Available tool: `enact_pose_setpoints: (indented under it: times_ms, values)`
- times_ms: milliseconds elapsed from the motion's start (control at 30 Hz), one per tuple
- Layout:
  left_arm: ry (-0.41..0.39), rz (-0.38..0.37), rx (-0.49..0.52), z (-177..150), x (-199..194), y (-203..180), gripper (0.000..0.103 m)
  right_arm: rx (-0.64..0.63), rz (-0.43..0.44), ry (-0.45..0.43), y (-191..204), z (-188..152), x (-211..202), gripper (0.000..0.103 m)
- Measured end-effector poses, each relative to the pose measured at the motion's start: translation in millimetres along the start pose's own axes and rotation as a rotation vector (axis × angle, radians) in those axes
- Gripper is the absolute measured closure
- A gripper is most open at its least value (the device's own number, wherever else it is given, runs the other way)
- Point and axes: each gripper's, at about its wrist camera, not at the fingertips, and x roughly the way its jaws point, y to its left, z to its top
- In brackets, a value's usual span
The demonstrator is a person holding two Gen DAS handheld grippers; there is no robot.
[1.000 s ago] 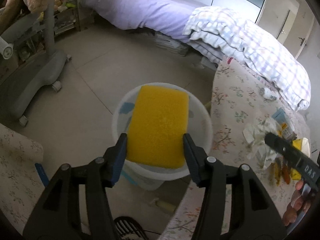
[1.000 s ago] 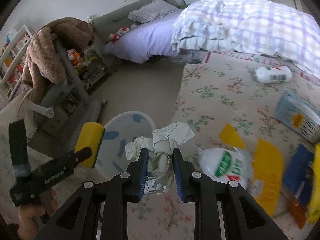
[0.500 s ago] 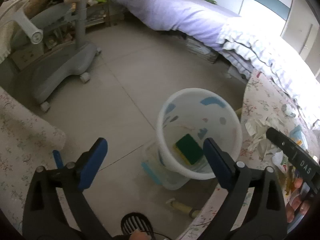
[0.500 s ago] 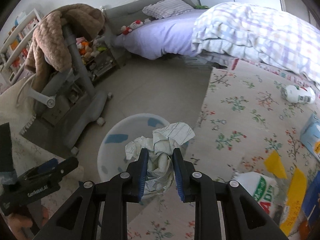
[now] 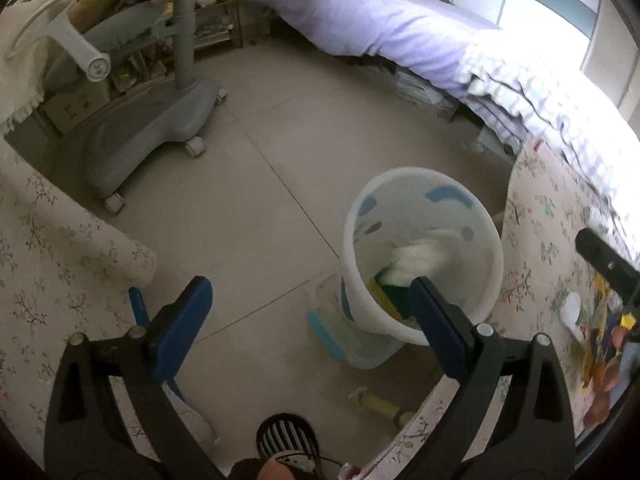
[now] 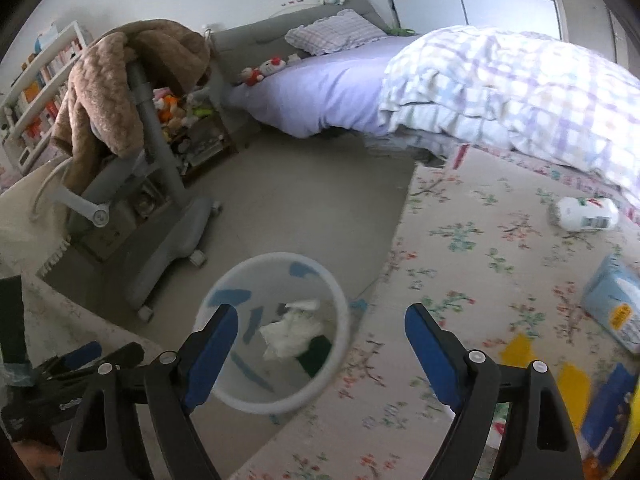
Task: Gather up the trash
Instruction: 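Carry the sponge and tissue to the wastebasket and open both tools, then grasp the yellow-white paper cup with the right tool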
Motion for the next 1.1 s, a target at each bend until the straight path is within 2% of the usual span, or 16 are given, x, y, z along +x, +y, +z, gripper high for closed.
enact_pose_setpoints:
  times_ms: [167,433,667,800,1100]
  values:
    - [0.001,-0.025,0.039,-5,-9,-14,0.004,0.01,-0.046,0.009,-17,-3,-25,0.016]
    - [-0.021,-0.079,0.106,-16,-36,-39,0.001,-0.002,-0.138,-0.005,-50,-13,-93,0.015]
    - [-0.047,-0.135,0.11,-26,-55,-61,0.001,0.057,-0.219,0.004,-90,-29,-148,0.012]
    - [-0.049,-0.166,0.154,-33,-62,-84,0.001,0.078,-0.252,0.011,-109,-41,-170,0.009]
    - [-0.048,-0.207,0.243,-48,-73,-125,0.001,0.123,-0.303,0.041,-155,-73,-206,0.008]
